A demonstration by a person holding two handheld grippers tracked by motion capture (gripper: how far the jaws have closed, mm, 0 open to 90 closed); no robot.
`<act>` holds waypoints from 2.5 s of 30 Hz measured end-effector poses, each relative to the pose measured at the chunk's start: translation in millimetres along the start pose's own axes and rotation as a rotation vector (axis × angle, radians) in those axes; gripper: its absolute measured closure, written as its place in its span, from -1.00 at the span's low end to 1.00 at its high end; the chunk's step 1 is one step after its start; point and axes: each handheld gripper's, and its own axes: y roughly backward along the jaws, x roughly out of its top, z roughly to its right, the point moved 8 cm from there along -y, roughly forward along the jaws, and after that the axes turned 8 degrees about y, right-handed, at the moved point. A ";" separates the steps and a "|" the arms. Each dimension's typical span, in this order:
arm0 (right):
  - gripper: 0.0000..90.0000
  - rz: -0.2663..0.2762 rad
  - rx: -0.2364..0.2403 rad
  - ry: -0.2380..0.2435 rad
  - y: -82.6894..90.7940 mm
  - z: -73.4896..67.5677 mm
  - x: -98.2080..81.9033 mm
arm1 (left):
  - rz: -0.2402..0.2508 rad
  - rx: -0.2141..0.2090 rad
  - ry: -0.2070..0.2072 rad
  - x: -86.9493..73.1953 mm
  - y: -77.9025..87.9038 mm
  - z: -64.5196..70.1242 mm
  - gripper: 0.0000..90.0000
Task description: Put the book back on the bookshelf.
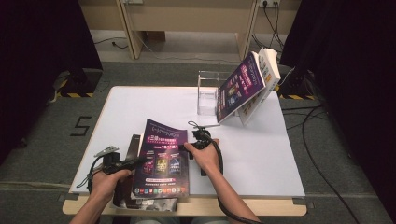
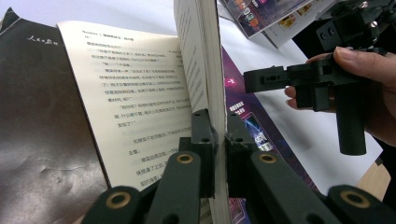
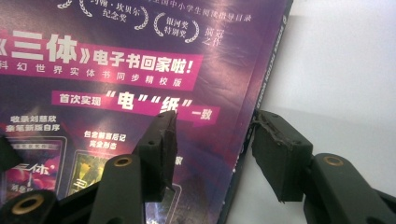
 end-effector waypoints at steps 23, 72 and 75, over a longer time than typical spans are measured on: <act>0.22 0.002 0.029 -0.048 -4.5 4.1 6.6 | -0.018 0.014 -0.016 -6.0 2.3 -4.1 0.89; 0.56 -0.084 0.031 -0.070 2.8 -2.8 -2.1 | -0.088 0.102 -0.002 -9.2 -6.7 -16.9 0.88; 0.50 -0.092 0.043 -0.087 0.0 -1.0 -3.1 | -0.089 0.105 -0.004 -9.1 -6.8 -16.7 0.88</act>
